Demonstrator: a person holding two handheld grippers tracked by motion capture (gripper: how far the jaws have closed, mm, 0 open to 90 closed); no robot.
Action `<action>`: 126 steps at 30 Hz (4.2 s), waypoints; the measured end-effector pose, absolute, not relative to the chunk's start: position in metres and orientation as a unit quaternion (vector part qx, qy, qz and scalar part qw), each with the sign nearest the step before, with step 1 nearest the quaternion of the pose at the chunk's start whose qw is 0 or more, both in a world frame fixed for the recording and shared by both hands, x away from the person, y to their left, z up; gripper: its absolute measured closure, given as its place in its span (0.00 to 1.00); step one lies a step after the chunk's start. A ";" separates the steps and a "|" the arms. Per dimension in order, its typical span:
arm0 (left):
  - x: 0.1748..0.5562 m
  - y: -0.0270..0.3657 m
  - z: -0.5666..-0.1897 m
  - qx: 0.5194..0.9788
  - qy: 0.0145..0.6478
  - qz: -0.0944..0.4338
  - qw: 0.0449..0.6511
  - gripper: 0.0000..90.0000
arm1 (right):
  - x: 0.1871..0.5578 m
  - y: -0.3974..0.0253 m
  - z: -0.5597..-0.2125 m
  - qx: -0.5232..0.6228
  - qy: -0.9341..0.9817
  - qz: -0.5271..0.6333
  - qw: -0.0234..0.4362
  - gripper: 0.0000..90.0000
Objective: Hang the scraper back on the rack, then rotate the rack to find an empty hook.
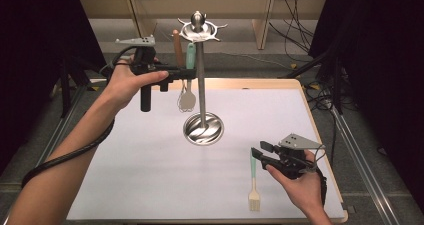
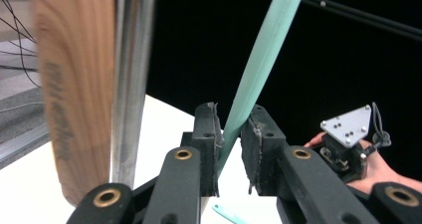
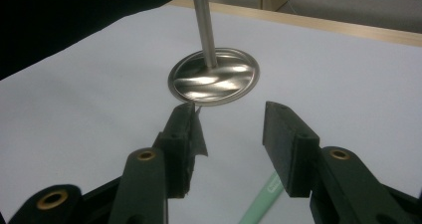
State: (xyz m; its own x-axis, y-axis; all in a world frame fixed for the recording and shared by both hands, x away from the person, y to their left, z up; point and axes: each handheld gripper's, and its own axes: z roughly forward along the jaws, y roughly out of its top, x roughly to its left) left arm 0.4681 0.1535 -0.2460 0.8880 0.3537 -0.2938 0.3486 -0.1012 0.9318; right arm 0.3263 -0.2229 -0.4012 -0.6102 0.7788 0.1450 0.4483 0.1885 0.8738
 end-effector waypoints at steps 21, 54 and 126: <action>0.468 0.162 -0.248 0.702 0.253 -0.056 0.664 0.83 | 0.325 -0.223 -0.401 0.408 0.755 0.483 0.172 0.63; 0.456 0.147 -0.247 0.715 0.250 0.055 0.650 0.74 | 0.325 -0.225 -0.402 0.411 0.753 0.483 0.174 0.63; 0.422 0.124 -0.212 0.660 0.260 0.233 0.665 0.99 | 0.327 -0.251 -0.403 0.475 0.754 0.405 0.204 0.88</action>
